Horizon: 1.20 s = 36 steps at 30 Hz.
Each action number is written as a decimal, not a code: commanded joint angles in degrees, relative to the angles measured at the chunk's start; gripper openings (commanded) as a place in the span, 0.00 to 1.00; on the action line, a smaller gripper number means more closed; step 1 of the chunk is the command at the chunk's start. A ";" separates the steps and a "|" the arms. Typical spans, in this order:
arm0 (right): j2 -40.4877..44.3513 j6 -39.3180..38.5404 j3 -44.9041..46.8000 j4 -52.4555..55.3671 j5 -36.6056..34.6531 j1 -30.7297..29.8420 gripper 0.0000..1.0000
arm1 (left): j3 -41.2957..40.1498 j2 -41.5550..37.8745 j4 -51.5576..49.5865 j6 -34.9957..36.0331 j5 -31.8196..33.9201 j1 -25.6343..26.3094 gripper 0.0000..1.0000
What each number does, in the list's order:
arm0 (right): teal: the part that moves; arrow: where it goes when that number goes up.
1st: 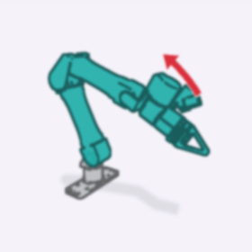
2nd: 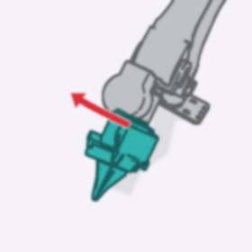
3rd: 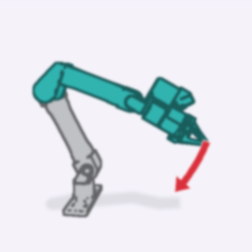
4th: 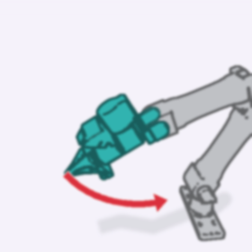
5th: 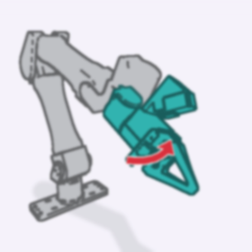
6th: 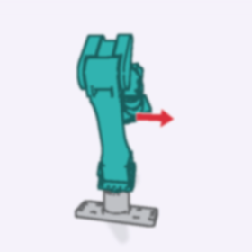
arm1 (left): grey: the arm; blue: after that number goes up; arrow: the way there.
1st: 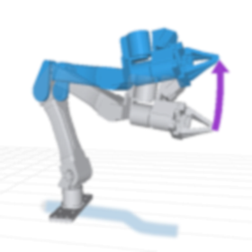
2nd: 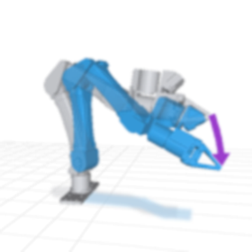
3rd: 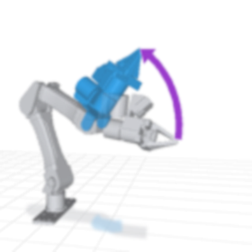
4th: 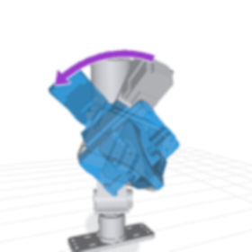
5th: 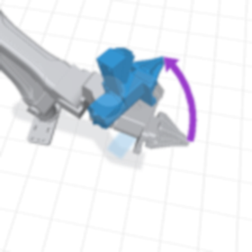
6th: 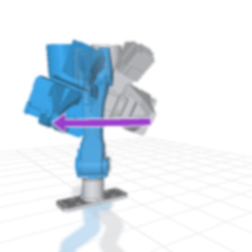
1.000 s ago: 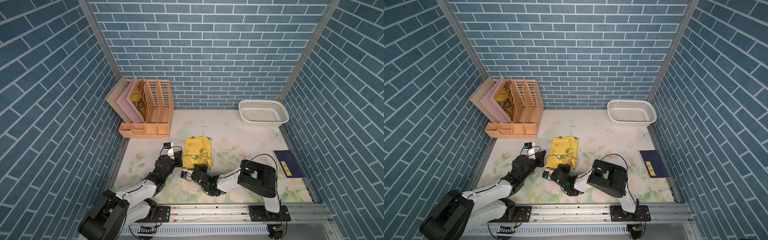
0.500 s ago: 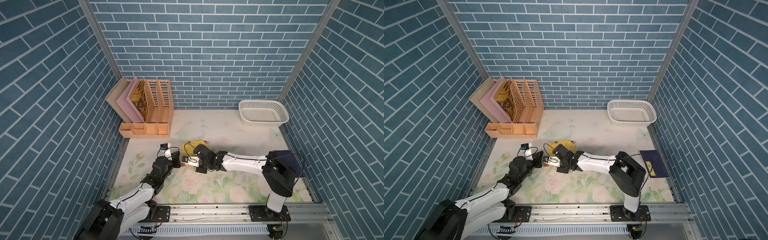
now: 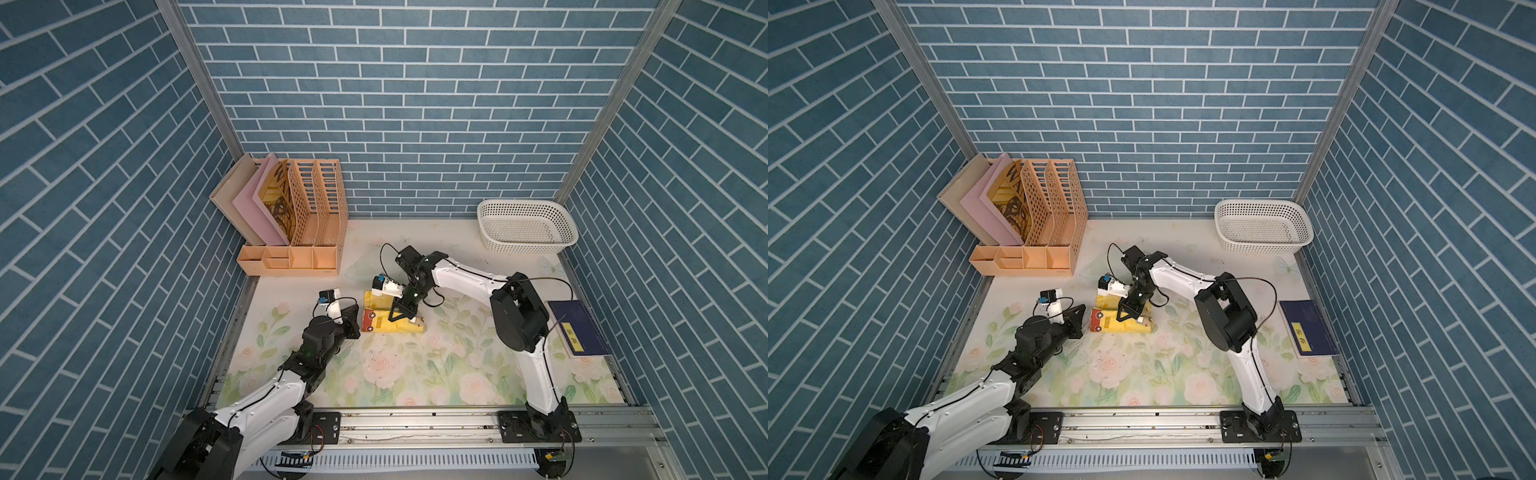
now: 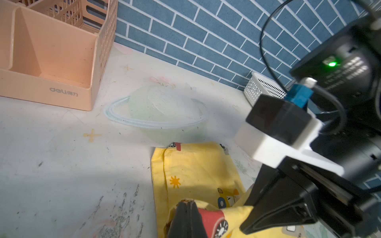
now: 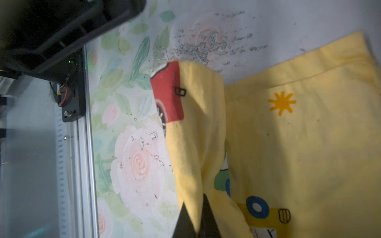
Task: Roll up the pillowcase
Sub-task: Roll the pillowcase at the center of the board.
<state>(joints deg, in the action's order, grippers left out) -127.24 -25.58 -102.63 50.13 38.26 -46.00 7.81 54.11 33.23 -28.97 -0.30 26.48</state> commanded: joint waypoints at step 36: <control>44.88 -10.19 55.32 -65.55 -48.12 -13.48 1.00 | 8.49 32.44 15.55 0.80 -2.78 2.30 0.00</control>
<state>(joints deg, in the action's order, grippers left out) -88.18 -25.45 -65.23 12.82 9.10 -50.65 15.29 86.37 48.75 -28.75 -4.56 28.53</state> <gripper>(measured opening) 0.998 0.050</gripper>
